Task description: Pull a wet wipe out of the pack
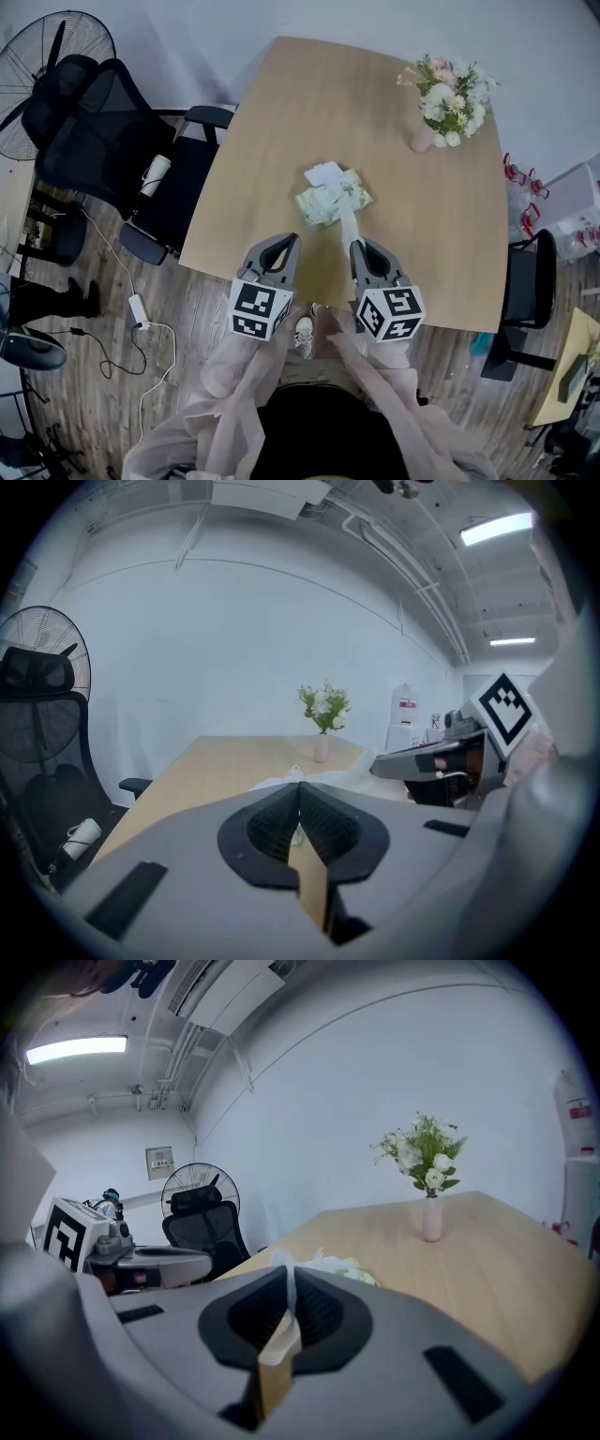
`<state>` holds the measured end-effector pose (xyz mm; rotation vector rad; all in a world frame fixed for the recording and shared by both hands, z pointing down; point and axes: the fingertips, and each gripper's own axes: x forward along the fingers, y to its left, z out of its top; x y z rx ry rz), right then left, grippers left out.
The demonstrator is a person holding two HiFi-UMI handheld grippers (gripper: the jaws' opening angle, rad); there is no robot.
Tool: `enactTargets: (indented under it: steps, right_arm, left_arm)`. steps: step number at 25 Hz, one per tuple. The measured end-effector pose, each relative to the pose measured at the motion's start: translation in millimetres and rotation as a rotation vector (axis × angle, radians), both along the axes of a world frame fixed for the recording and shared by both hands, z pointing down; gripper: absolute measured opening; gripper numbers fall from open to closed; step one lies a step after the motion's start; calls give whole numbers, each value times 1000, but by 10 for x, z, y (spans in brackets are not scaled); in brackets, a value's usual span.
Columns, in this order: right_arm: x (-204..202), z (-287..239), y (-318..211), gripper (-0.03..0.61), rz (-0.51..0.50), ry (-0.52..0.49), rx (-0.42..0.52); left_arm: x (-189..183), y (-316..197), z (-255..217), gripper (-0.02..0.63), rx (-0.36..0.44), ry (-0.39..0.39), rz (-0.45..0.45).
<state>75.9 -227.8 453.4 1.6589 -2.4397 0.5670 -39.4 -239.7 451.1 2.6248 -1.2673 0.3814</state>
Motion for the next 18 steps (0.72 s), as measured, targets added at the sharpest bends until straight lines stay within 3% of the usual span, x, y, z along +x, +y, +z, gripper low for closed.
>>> enactTargets:
  steps: [18]
  right_arm:
    - [637,-211,170,15,163,70,49]
  left_arm:
    - [-2,-24,-147,11,38,33,2]
